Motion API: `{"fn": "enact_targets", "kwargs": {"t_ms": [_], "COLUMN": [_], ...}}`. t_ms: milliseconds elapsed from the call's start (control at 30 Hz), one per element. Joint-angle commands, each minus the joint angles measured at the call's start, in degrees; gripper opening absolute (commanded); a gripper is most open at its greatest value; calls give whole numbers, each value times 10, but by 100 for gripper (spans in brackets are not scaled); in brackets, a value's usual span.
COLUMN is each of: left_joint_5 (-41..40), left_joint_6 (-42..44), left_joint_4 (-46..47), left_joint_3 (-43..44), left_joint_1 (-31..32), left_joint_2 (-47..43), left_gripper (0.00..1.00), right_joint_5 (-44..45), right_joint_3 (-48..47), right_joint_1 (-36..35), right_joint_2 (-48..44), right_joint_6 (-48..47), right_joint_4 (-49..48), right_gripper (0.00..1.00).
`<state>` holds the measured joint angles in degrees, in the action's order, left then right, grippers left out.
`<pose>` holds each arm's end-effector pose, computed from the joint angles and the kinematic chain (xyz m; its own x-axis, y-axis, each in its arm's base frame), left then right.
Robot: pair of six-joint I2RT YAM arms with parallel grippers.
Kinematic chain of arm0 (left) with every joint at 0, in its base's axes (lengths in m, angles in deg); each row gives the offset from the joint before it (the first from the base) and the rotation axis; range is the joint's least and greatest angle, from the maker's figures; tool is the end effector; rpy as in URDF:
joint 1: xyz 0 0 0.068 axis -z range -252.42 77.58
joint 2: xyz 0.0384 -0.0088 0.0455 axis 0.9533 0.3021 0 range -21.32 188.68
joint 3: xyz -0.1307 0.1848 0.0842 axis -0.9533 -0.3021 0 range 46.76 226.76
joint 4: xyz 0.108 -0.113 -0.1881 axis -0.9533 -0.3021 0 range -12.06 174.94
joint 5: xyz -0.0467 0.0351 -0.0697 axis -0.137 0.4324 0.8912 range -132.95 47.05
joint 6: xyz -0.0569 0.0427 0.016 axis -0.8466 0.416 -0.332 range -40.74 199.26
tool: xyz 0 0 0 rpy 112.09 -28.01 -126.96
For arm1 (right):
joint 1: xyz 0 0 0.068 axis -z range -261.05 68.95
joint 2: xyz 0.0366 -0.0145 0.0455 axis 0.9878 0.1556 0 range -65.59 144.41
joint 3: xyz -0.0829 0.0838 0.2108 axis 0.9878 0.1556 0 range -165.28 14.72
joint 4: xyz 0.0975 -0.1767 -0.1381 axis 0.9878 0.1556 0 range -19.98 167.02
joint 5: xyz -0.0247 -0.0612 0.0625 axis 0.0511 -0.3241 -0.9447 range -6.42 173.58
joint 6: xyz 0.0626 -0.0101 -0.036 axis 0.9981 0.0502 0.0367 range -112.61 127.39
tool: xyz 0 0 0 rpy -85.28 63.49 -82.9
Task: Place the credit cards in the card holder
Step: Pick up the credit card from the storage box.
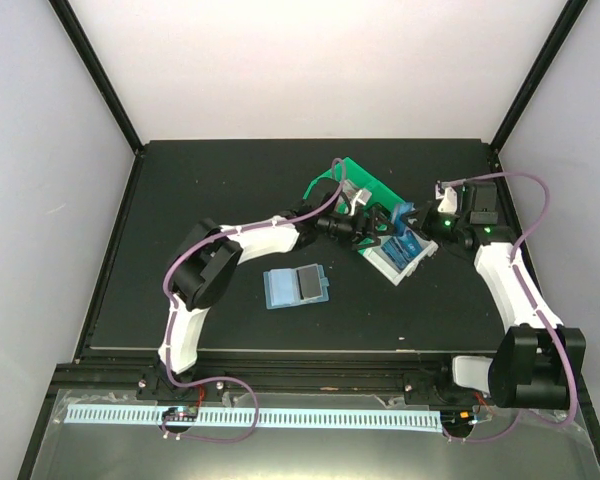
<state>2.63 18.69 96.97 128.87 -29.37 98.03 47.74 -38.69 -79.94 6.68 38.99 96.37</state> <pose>0.3035 -0.3427 0.1761 -0.9804 0.0815 -0.1794 0.1955 0.2879 -0.9375 0.2710 0.0302 0.2300 -0.8122 0.4406 -0.3823 0.0340 0.6900 0.7230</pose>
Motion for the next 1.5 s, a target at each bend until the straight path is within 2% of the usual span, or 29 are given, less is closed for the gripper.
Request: {"fn": "enact_targets", "kwargs": {"t_ms": [0,200,367,600,667,867,1000,1267,1467], "left_joint_5": [49,48,43,55,56,62,70,55,52], "left_joint_6": [-39,-50,-59,-91,-104,-138,-194,-404,-393], "left_joint_4": [52,59,79,128,148,182,231,434,427], "left_joint_3": [29,13,-5,-19,-28,-51,-67,-120,-125], "left_joint_1": [-10,-16,-21,-24,-26,-35,-39,-46,-46], "left_joint_2": [0,-10,-19,-32,-37,-58,-75,-85,-108], "left_gripper": [84,63,45,10,5,1,2,2,2], "right_joint_5": [-147,-204,-220,-232,-226,-215,-205,-210,-240], "right_joint_3": [17,42,41,43,41,59,68,92,81], "right_joint_1": [6,11,13,14,16,20,27,27,24], "right_joint_2": [-21,-33,-42,-41,-41,-59,-69,-98,-82], "right_joint_6": [64,114,127,127,118,132,143,167,134], "right_joint_4": [-81,-141,-149,-153,-148,-185,-204,-256,-221], "right_gripper": [2,2,4,5,8,23,24,24,24]}}
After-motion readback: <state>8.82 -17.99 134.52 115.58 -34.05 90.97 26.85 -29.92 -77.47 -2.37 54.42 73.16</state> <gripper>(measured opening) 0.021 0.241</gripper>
